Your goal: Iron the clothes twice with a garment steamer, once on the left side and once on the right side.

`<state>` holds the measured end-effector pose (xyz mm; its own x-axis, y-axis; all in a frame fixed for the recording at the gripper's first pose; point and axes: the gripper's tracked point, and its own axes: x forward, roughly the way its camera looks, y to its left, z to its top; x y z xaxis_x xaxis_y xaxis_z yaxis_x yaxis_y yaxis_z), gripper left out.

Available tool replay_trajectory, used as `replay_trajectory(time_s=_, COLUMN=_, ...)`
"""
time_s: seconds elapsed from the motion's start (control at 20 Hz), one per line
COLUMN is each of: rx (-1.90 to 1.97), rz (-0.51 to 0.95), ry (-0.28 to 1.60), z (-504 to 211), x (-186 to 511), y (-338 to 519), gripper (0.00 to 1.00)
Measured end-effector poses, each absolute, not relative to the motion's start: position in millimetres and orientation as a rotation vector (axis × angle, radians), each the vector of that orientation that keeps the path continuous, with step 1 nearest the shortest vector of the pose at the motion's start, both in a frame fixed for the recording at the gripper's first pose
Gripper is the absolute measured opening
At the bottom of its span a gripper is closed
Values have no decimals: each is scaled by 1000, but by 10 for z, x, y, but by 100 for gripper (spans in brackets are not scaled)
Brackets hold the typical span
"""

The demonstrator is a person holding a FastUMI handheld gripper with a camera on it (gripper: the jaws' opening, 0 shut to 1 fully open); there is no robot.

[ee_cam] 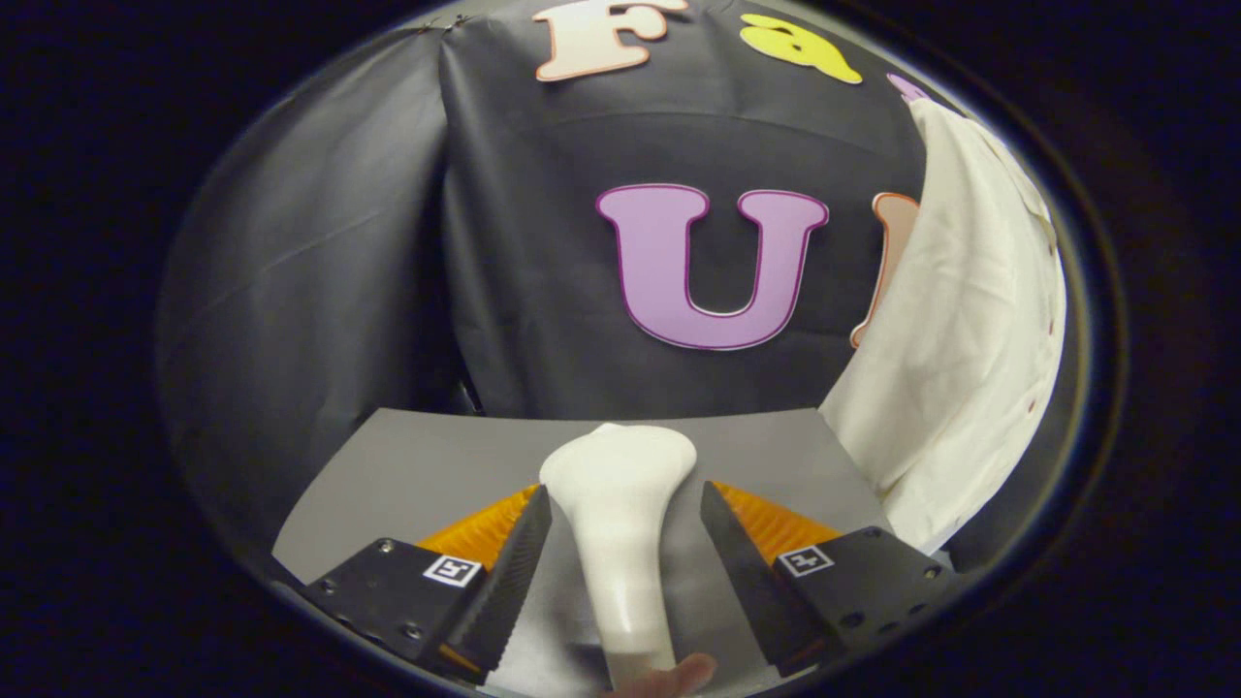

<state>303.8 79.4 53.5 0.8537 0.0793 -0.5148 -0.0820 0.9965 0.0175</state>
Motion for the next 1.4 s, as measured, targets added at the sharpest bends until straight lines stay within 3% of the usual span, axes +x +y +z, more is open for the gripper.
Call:
replay_trajectory(time_s=0.2, rx=-65, rz=51, ry=697, z=148, x=2941, y=751, gripper=94)
replay_trajectory(time_s=0.35, rx=-194, rz=-29, ry=686, z=75, x=2959, y=603, gripper=68)
replay_trajectory(time_s=0.5, rx=-173, rz=21, ry=619, z=253, x=2906, y=683, gripper=42)
replay_trajectory(time_s=0.8, rx=-115, rz=68, ry=339, z=919, x=2639, y=623, gripper=41)
replay_trajectory(time_s=1.4, rx=-60, rz=40, ry=172, z=1387, x=1962, y=431, gripper=41)
